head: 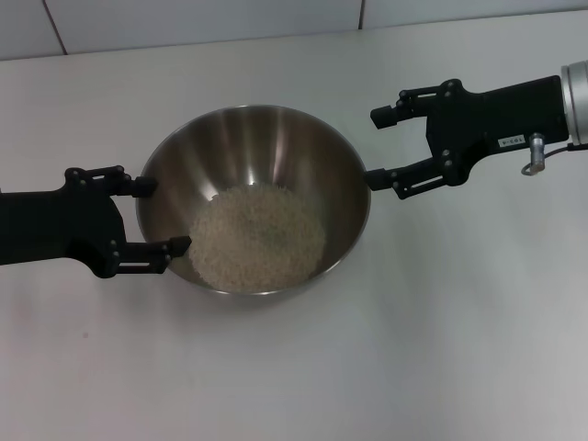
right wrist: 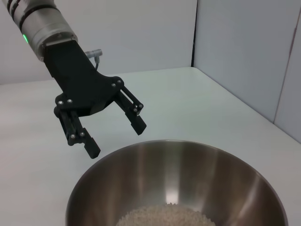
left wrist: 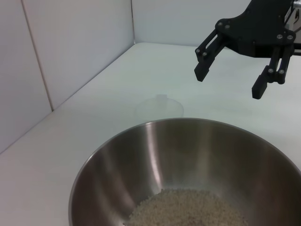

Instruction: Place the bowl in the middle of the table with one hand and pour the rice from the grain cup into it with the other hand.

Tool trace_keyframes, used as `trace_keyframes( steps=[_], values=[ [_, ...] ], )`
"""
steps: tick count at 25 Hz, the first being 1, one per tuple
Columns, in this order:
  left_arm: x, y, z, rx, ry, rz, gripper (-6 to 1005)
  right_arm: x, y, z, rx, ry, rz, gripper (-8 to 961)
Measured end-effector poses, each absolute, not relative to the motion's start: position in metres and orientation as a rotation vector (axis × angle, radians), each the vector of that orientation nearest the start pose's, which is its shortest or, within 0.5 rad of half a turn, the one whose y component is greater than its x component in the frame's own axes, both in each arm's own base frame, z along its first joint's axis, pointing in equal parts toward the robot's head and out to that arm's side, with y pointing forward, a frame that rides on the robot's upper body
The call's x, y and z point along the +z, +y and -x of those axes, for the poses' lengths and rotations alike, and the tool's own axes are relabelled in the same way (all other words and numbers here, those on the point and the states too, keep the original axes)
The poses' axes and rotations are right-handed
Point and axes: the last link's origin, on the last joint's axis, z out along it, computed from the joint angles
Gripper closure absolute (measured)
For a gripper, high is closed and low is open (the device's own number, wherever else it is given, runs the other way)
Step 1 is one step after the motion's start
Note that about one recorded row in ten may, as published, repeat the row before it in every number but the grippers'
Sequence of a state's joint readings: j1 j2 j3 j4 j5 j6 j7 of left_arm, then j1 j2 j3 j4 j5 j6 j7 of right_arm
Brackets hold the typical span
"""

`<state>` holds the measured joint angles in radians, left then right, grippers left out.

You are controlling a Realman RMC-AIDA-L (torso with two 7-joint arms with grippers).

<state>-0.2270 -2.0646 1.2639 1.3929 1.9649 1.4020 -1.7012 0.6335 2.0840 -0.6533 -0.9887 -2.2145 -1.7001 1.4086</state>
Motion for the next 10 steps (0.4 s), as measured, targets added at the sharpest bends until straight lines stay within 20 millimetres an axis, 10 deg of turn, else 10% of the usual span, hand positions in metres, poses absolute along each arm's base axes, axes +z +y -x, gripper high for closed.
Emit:
trace_keyframes(
  steps=[10],
  values=[
    [0.0225, 0.3074, 0.2168, -0.233, -0.285, 2.776, 165, 0.0445, 0.3585, -0.2182, 0.382, 0.195, 2.841, 118]
  ],
)
